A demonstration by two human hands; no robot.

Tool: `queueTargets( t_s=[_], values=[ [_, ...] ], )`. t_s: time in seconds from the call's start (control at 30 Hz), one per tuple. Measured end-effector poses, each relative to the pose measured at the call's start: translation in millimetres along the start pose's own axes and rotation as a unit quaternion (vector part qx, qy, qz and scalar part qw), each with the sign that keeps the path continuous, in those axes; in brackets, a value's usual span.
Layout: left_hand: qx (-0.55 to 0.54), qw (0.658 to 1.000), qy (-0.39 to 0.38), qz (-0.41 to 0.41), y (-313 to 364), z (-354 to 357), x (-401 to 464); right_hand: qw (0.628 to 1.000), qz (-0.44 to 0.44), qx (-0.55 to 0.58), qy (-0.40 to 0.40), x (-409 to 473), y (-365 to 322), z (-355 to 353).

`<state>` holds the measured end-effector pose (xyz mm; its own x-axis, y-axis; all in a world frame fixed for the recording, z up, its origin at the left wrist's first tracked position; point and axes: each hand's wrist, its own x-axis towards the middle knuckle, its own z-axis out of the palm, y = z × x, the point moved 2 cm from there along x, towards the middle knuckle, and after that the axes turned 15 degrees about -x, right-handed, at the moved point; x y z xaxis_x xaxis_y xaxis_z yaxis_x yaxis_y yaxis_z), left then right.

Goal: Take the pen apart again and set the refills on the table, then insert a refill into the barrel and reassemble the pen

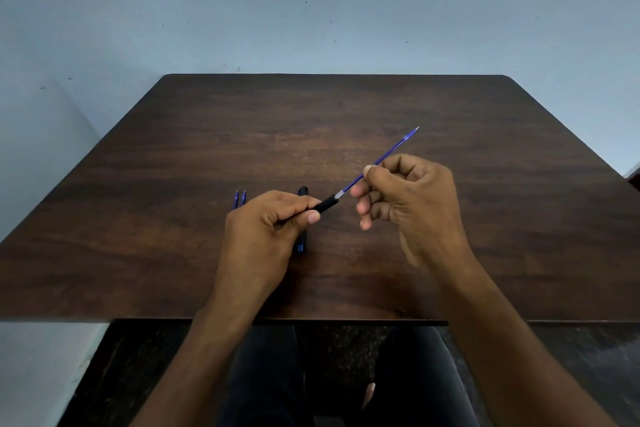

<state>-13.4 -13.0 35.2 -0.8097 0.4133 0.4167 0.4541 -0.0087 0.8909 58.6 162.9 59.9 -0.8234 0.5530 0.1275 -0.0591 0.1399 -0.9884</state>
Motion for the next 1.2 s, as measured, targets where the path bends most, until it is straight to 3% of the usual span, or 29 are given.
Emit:
queueTargets(
  t_s=[0.5, 0.73, 1.2],
  values=[
    [0.033, 0.999, 0.010, 0.001, -0.4, -1.7, -0.6, 0.994, -0.008, -0.081, -0.067, -7.8, 18.4, 12.1],
    [0.029, 0.999, 0.017, -0.022, 0.1, -4.6, -1.8, 0.999, -0.028, 0.039, -0.007, -8.5, 16.7, -4.5],
    [0.059, 0.997, 0.049, -0.028, 0.2, -9.1, -3.0, 0.999, -0.034, -0.015, -0.014, -4.6, 6.9, 9.9]
  ],
)
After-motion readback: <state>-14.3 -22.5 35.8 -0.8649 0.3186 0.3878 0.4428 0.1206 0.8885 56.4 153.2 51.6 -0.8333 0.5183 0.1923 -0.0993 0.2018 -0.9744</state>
